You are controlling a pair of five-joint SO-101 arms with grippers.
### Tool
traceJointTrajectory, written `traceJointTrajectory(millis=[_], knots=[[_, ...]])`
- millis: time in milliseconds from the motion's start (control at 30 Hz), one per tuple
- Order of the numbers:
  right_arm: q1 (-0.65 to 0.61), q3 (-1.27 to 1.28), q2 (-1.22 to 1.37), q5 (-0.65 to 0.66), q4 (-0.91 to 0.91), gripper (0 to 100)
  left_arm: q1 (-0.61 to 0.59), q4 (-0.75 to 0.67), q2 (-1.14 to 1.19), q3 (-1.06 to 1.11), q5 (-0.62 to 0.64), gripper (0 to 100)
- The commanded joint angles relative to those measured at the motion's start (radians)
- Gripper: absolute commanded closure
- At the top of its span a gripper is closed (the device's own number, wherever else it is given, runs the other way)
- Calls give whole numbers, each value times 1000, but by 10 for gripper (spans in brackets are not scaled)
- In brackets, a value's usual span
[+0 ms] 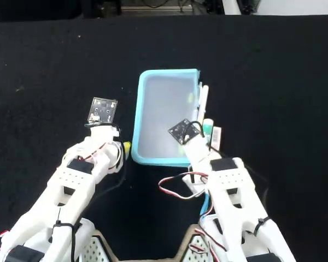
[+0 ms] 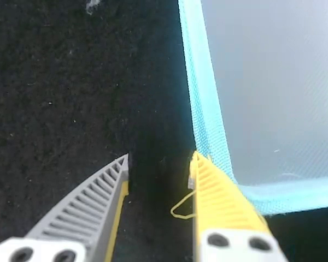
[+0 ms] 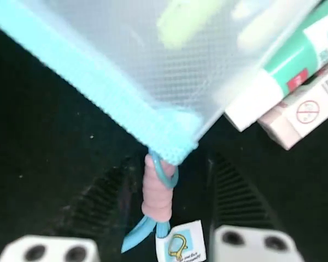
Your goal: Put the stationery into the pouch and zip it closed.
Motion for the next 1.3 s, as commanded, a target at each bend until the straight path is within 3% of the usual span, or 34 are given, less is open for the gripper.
traceJointTrajectory(millis=[0, 167, 267, 500, 1000, 1167, 1267], knots=[[-12, -2, -38, -2, -18, 819, -1, -12, -6, -15, 5, 816], [-12, -1, -36, 123, -20, 990, -1, -12, -12, -15, 5, 816], [-8, -1, -36, 127, -20, 952, -1, -12, -12, -15, 5, 816], [-8, -18, -38, 133, -26, 988, -7, -11, -12, -15, 5, 816], [-34, -360, -38, 135, 152, 988, 4, -12, -12, -58, 5, 815], [-61, -358, -39, 135, 152, 988, -68, -5, -18, -82, -32, 815], [-60, -335, -45, 135, 149, 988, -104, 72, -60, -127, -37, 815]])
